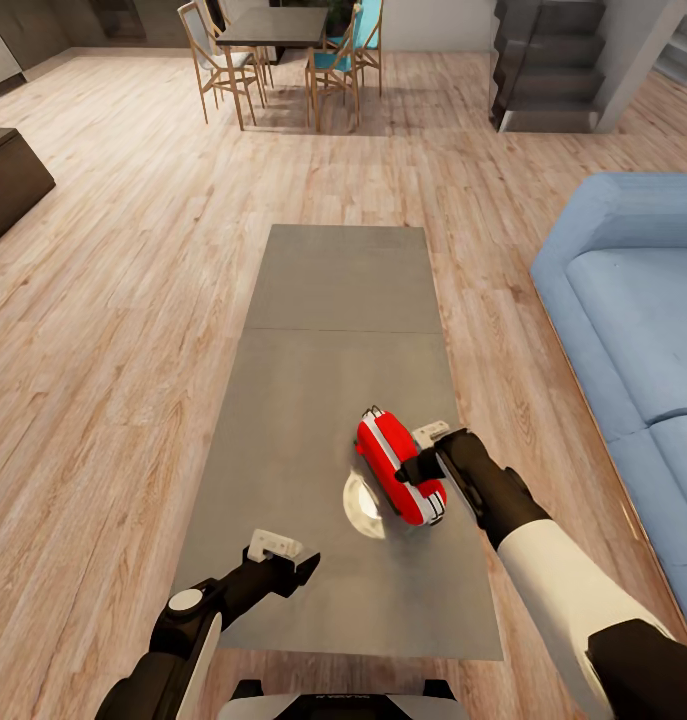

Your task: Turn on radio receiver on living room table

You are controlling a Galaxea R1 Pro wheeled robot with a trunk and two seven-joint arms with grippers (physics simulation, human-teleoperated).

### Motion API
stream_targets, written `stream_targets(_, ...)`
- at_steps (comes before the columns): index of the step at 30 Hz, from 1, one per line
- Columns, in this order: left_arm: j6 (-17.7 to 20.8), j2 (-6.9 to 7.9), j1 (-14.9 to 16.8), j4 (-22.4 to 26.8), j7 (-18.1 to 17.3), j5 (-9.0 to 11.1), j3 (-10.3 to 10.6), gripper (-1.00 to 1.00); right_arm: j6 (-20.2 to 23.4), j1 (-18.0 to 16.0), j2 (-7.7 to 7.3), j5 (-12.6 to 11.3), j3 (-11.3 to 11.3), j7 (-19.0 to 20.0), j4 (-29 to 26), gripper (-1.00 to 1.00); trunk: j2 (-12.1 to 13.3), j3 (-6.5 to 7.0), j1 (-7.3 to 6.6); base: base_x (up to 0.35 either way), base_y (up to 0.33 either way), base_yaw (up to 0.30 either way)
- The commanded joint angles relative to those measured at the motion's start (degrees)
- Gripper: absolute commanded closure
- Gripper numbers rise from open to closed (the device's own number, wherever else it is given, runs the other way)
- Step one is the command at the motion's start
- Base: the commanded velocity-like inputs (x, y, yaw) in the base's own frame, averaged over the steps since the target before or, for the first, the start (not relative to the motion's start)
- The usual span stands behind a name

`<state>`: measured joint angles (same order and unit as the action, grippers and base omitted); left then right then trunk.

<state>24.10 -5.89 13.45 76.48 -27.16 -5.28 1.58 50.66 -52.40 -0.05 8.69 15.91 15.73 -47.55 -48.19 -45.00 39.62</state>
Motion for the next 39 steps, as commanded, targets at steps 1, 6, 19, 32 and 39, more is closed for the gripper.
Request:
stream_targets(1, 0.0, 0.00, 0.0, 0.0, 0.0, 0.0, 0.0, -1.00, -0.1, 0.0, 0.15, 0.0, 0.0, 0.0, 0.1, -1.00, 0.0, 0.00, 0.00, 0.000, 0.000, 0.000)
stream_targets(6, 0.0, 0.00, 0.0, 0.0, 0.0, 0.0, 0.0, -1.00, -0.3, -0.1, 0.53, 0.0, 0.0, 0.0, 0.2, -1.00, 0.0, 0.00, 0.00, 0.000, 0.000, 0.000)
stream_targets(19, 0.0, 0.00, 0.0, 0.1, 0.0, 0.0, 0.0, -1.00, -2.6, -0.1, 2.40, 0.1, 0.0, 0.0, 3.3, -1.00, 0.0, 0.00, 0.00, 0.000, 0.000, 0.000)
stream_targets(32, 0.0, 0.00, 0.0, 0.1, 0.0, 0.0, 0.0, -1.00, -3.6, -3.2, 2.47, -0.1, 0.0, -0.1, 8.4, -1.00, 0.0, 0.00, 0.00, 0.000, 0.000, 0.000)
stream_targets(39, 0.0, 0.00, 0.0, 0.1, 0.0, 0.0, 0.0, -1.00, -6.3, -4.1, 2.51, -0.2, 0.0, 0.0, 10.8, -1.00, 0.0, 0.00, 0.00, 0.000, 0.000, 0.000)
